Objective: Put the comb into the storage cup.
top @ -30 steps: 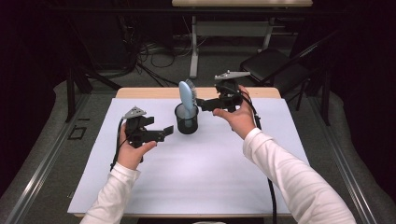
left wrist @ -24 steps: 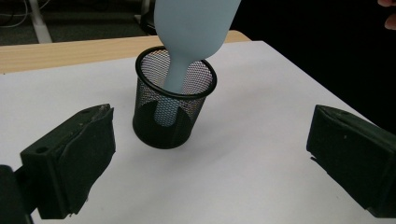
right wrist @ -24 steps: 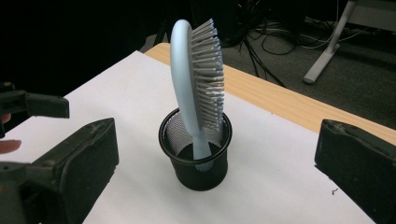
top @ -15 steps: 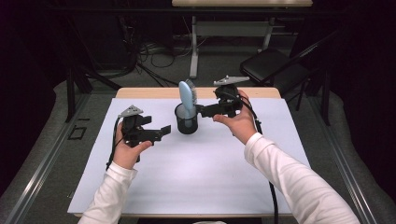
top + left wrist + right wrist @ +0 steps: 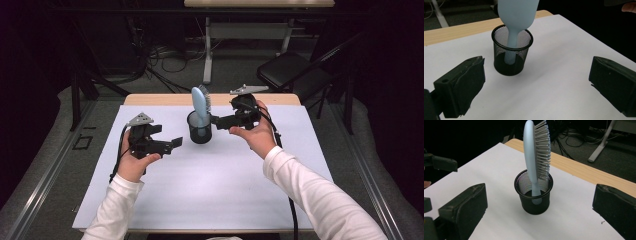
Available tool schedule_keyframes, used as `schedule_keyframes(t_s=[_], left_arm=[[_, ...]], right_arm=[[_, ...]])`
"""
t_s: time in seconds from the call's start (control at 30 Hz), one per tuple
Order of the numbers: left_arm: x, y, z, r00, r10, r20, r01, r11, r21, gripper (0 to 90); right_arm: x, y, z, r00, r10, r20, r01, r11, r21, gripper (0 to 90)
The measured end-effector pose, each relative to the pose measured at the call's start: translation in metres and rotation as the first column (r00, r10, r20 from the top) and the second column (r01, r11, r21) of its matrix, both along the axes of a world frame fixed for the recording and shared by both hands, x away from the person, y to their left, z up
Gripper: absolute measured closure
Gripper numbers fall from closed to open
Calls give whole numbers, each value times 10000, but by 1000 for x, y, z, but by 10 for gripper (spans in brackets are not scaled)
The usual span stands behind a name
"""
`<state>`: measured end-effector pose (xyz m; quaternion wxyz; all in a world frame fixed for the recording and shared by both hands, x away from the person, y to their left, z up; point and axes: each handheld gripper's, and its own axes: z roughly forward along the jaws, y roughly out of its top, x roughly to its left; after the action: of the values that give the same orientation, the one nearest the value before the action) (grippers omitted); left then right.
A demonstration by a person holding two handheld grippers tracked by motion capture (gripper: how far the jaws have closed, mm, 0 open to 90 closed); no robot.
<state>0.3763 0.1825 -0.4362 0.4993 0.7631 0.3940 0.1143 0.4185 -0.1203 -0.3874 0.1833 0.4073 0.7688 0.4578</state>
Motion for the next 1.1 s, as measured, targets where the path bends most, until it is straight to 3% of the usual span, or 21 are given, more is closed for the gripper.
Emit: schedule_keyframes(t_s=[0.6, 0.77, 0.97, 1.1], left_arm=[[-8, 6, 16, 9994, -290, 194, 289, 9996, 56, 7], [-8, 3, 19, 9989, -413, 209, 411, 9991, 75, 7], [-6, 3, 18, 9989, -471, 49, 471, 9989, -80, 7], [-6, 3, 17, 9986, -524, -68, 525, 9986, 78, 7]], right_arm=[[-15, -11, -9, 9998, -67, -168, 71, 9997, 218, 0], [-24, -19, -12, 9997, -130, -184, 137, 9990, 429, 0], [-37, -33, -13, 9997, -206, -107, 210, 9990, 388, 0], [-43, -42, -15, 9993, -351, -110, 355, 9988, 325, 0]])
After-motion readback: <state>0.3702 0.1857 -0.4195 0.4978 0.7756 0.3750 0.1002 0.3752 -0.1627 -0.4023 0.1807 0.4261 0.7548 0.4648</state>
